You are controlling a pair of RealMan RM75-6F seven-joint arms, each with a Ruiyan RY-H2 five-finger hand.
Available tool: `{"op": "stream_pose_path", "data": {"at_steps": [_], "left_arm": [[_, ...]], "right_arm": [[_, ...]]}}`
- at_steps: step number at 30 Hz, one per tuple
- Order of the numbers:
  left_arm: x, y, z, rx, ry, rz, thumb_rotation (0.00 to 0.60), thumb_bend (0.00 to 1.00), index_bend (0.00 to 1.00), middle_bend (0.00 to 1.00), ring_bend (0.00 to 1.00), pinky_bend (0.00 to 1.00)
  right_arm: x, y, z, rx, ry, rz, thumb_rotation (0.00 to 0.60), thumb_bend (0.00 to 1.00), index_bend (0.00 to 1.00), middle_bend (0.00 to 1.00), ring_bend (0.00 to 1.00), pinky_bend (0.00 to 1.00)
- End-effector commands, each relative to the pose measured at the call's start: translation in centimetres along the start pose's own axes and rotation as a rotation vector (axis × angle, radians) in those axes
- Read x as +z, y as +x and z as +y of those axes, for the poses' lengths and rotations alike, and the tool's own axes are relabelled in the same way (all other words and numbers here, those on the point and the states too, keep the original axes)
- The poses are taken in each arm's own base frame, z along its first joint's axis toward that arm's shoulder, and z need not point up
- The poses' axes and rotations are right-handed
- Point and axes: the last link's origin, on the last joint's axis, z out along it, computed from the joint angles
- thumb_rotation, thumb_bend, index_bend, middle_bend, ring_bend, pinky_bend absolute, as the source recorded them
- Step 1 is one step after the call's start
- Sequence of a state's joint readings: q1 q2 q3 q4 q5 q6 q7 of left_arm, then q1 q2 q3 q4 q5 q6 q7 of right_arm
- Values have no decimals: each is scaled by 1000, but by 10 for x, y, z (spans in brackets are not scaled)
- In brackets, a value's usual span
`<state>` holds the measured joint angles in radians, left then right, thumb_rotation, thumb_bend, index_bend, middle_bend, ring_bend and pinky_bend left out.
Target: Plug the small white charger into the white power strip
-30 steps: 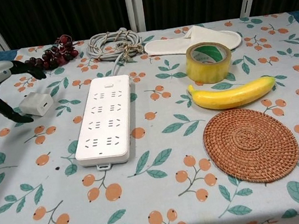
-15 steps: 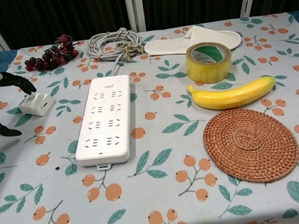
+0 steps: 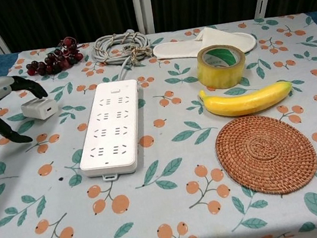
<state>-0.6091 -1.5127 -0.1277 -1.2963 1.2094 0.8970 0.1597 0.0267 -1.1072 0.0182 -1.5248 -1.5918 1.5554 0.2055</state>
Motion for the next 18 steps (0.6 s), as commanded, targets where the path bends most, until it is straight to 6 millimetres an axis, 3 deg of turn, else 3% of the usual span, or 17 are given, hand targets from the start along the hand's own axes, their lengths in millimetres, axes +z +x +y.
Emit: {"op": "stream_pose_path", "data": {"at_steps": [1, 11, 18], "left_arm": [[6, 0, 1, -3, 3, -19, 600, 62, 234, 215, 47, 0], [13, 2, 0, -30, 12, -52, 600, 62, 234, 237, 46, 0], [14, 12, 1, -57, 5, 21, 600, 63, 240, 250, 50, 0]], "right_arm": [[0, 0, 0, 0, -1, -1, 600, 270, 0, 0, 0, 0], [-2, 0, 2, 3, -9, 4, 600, 270, 0, 0, 0, 0], [-2, 0, 2, 2, -8, 5, 600, 270, 0, 0, 0, 0]]}}
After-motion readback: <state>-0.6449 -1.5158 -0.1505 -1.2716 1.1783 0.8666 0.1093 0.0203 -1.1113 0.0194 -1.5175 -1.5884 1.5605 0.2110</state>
